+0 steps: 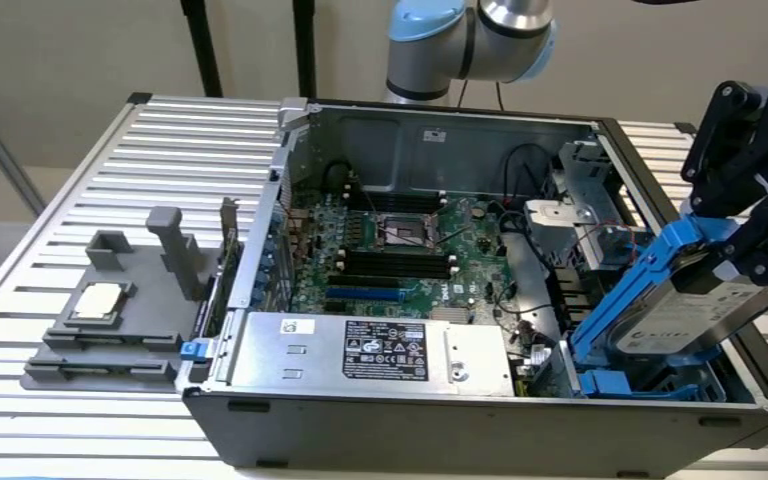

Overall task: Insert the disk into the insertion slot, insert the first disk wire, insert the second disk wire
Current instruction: 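Insert the disk into the insertion slot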

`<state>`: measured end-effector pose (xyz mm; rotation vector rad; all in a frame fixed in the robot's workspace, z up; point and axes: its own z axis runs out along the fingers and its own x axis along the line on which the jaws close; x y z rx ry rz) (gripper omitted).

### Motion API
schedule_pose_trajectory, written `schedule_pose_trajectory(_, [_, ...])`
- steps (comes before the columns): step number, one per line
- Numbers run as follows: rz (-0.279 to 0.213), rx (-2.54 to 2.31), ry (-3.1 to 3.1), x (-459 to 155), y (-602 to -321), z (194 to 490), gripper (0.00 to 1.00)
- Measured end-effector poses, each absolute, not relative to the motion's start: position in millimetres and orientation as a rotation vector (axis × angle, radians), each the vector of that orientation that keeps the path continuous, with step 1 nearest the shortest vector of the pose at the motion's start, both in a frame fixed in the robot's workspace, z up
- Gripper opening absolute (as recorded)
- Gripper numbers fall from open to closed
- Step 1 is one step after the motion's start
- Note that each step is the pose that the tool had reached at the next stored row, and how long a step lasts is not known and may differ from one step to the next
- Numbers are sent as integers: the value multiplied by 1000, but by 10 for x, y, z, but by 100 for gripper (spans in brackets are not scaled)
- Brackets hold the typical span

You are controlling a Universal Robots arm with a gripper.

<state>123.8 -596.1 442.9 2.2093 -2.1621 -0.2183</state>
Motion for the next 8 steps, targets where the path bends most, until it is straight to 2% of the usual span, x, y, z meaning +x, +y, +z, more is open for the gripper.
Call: schedule_pose_trajectory(8, [-222, 2239, -2131, 1246, -5970, 4405, 33])
